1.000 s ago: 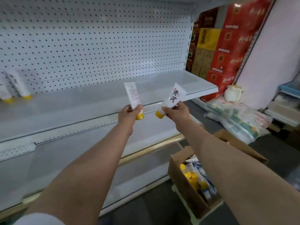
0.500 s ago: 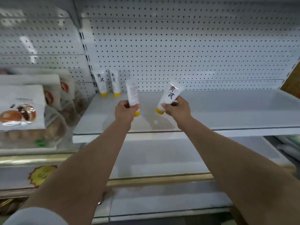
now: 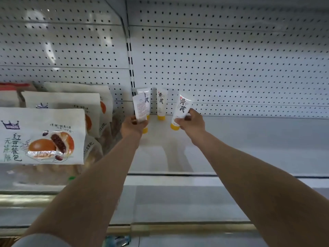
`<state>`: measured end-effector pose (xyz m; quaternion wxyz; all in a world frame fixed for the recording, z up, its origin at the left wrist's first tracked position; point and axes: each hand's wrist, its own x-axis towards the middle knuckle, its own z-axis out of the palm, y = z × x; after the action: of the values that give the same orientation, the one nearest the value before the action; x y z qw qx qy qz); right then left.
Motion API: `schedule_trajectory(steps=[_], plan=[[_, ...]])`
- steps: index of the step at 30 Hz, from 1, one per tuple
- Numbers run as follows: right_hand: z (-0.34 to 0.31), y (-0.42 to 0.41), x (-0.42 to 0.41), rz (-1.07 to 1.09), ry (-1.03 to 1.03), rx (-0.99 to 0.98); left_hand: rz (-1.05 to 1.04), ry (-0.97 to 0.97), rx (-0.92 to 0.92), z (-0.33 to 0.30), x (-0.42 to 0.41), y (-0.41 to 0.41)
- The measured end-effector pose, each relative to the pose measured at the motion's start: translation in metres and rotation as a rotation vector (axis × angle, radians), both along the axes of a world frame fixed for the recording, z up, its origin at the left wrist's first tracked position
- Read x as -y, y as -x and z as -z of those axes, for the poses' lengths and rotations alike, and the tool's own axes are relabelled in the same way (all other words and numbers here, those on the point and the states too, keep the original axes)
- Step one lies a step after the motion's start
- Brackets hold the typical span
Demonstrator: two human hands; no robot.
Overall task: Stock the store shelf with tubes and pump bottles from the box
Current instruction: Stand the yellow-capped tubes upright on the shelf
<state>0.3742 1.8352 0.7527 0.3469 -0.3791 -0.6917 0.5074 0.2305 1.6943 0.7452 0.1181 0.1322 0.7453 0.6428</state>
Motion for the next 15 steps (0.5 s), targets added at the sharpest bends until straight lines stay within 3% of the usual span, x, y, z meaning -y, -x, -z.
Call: schedule_trajectory(steps=[15], plan=[[0.02,0.058,-0.007,0.029,-0.021,0.099,0.067,-0.063,-0.009,0.031,-0.03,0.049]])
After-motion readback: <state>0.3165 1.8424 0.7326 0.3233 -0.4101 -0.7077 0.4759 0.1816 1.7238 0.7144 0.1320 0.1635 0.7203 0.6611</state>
